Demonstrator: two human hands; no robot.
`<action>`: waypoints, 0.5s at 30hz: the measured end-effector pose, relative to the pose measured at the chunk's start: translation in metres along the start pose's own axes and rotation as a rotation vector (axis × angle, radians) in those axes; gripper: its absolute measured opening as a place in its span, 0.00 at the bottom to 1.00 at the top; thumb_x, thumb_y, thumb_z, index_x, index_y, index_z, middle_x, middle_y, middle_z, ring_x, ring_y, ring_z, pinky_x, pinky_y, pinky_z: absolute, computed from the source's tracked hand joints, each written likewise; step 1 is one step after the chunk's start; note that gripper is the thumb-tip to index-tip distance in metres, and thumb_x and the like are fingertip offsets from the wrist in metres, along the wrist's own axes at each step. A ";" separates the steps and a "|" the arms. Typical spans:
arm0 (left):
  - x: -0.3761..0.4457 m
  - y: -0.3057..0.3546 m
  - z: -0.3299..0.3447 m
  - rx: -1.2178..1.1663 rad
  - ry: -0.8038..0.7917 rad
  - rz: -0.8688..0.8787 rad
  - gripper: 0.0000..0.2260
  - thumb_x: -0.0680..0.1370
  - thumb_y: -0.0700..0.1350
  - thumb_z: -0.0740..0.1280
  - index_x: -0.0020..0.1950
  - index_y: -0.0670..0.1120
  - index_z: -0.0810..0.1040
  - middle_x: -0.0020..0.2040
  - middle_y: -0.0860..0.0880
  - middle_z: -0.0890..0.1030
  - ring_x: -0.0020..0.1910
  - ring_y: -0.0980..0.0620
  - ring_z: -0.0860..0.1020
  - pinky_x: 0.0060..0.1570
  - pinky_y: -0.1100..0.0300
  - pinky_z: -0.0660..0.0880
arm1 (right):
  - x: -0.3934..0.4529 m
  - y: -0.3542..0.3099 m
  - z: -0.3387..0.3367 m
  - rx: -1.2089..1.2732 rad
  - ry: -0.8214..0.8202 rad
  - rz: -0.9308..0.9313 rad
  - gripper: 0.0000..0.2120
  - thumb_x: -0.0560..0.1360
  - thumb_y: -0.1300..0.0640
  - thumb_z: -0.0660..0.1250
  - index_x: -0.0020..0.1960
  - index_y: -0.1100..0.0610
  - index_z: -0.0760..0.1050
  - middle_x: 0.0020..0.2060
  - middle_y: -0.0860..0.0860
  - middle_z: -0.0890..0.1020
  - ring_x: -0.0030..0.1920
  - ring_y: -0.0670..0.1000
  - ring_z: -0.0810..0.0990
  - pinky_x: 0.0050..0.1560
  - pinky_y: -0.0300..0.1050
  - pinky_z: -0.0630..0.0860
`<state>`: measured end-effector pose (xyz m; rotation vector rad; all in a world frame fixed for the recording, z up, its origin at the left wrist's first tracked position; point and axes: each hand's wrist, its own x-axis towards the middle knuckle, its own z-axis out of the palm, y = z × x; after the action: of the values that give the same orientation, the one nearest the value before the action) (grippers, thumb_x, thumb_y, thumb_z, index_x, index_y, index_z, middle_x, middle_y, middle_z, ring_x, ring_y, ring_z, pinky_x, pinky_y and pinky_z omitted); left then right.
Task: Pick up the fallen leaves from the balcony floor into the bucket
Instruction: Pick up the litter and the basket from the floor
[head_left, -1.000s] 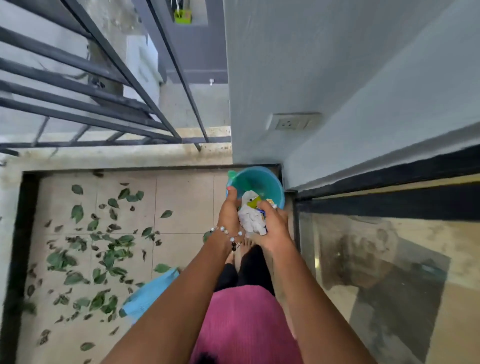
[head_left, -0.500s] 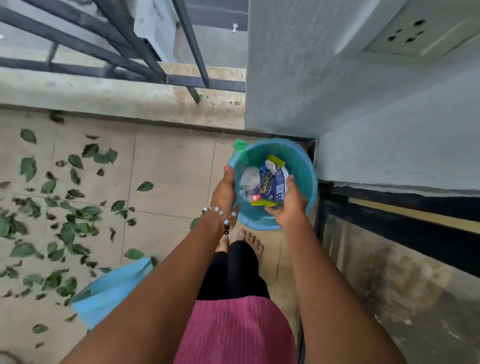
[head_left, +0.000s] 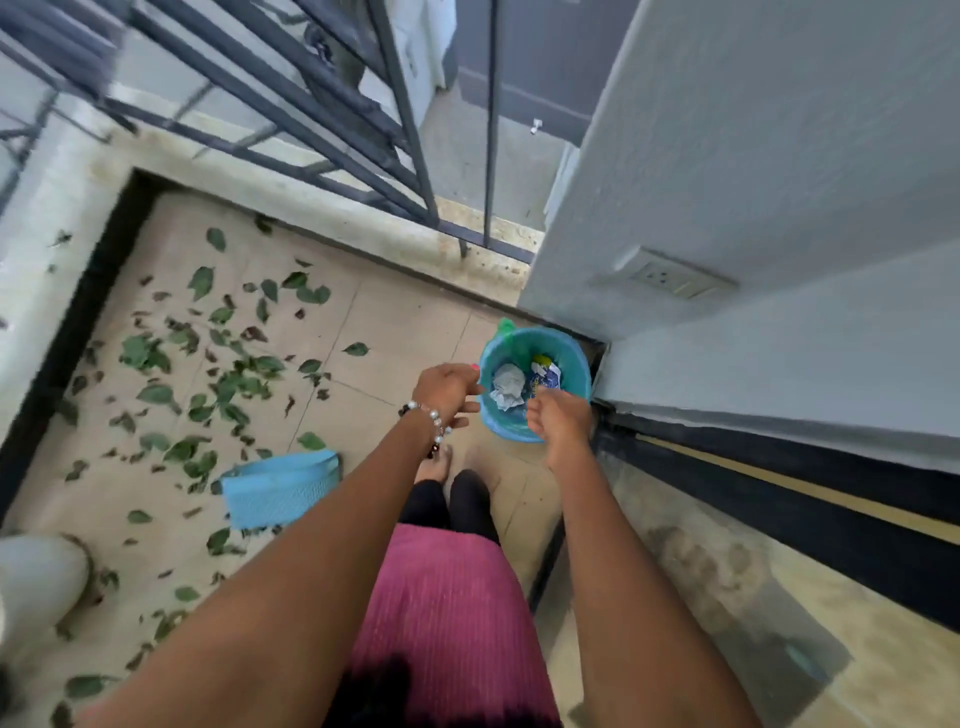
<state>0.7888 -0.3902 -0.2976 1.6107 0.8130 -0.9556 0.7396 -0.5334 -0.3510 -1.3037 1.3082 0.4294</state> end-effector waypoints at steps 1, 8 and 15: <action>-0.012 0.004 -0.005 0.050 0.036 0.044 0.03 0.78 0.47 0.66 0.45 0.51 0.77 0.47 0.46 0.84 0.37 0.49 0.80 0.35 0.59 0.73 | -0.013 -0.007 0.000 -0.102 -0.015 -0.060 0.09 0.72 0.62 0.62 0.35 0.55 0.76 0.32 0.55 0.78 0.31 0.52 0.75 0.29 0.44 0.71; -0.114 -0.002 -0.078 0.244 0.287 0.305 0.05 0.77 0.47 0.66 0.45 0.49 0.81 0.42 0.44 0.85 0.44 0.43 0.82 0.48 0.54 0.78 | -0.158 -0.063 0.020 -0.737 -0.126 -0.599 0.11 0.78 0.58 0.61 0.46 0.61 0.80 0.44 0.59 0.83 0.47 0.60 0.80 0.46 0.49 0.73; -0.178 -0.057 -0.185 0.224 0.643 0.282 0.12 0.79 0.48 0.63 0.60 0.49 0.79 0.49 0.42 0.83 0.53 0.41 0.79 0.52 0.51 0.76 | -0.258 -0.059 0.103 -1.235 -0.288 -1.035 0.12 0.79 0.51 0.61 0.54 0.56 0.78 0.52 0.56 0.82 0.56 0.60 0.77 0.55 0.51 0.71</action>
<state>0.6922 -0.2043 -0.1391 2.2059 0.8870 -0.3244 0.7570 -0.3572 -0.1286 -2.5567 -0.1393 0.6456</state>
